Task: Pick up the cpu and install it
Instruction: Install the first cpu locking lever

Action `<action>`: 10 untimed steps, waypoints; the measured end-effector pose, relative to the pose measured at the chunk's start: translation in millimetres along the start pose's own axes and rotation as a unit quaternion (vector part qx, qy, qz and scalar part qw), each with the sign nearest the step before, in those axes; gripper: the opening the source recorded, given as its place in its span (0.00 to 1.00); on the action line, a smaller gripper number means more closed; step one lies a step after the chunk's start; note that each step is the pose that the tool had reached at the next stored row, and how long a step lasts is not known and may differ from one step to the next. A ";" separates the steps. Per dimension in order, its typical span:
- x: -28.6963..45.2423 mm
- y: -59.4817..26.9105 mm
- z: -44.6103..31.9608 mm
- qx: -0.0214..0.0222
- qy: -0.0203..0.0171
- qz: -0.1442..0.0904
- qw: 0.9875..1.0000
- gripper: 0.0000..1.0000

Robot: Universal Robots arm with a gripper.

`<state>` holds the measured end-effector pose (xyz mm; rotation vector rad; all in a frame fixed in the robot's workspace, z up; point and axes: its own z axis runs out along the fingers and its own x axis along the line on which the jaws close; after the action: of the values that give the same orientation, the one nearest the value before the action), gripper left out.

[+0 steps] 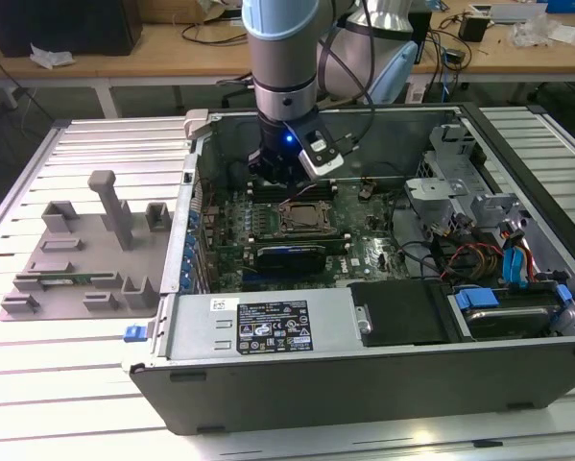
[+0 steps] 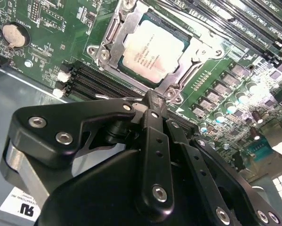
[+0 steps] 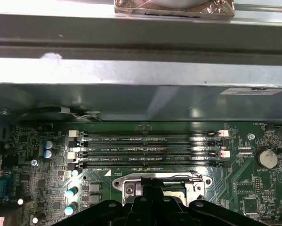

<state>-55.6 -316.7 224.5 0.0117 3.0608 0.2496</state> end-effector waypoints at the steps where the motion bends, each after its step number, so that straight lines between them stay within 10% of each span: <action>1: -0.4 0.0 1.0 0.000 0.000 0.000 1.000 0.11; 10: -2.9 5.0 6.0 0.001 -0.001 0.006 1.000 0.11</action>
<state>-52.3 -310.9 219.6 0.0295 3.0598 0.2480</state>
